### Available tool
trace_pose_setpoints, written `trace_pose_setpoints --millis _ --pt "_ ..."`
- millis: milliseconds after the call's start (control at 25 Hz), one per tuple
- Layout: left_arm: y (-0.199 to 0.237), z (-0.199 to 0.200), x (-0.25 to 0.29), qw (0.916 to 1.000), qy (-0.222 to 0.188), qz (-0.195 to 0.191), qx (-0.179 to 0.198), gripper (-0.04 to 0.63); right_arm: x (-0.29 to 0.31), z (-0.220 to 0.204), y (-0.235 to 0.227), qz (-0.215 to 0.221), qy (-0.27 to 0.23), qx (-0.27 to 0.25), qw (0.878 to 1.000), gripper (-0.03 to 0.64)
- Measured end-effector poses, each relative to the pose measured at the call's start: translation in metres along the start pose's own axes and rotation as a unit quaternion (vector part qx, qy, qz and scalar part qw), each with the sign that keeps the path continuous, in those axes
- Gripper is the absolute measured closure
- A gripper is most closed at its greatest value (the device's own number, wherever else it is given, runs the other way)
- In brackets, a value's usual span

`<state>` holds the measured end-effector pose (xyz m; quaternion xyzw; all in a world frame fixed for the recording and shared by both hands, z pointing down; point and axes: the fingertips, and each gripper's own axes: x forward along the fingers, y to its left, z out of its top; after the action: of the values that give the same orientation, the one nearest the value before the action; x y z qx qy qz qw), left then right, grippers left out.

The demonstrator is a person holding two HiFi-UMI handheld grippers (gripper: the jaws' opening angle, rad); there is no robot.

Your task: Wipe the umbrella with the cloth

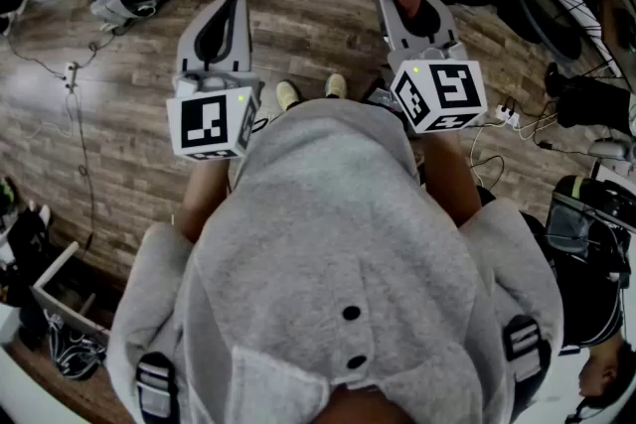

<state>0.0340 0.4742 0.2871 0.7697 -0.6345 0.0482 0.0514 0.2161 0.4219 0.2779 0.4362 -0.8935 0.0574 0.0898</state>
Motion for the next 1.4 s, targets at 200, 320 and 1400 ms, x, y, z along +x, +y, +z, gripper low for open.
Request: trace_pose_setpoints --millis 200,320,1400 --pt "0.011 0.0 -0.003 1.0 -0.001 -0.006 0.002 0.58 0.007 0.0 0.011 0.001 0.003 -0.003 1.0 0.535" --pt "0.021 0.002 -0.005 0.9998 -0.011 -0.012 0.005 0.58 0.012 0.003 0.019 0.003 -0.003 0.013 1.0 0.535" --pt "0.057 -0.007 0.026 0.9991 -0.036 -0.021 0.009 0.58 0.067 -0.002 0.023 -0.011 -0.016 -0.009 1.0 0.535"
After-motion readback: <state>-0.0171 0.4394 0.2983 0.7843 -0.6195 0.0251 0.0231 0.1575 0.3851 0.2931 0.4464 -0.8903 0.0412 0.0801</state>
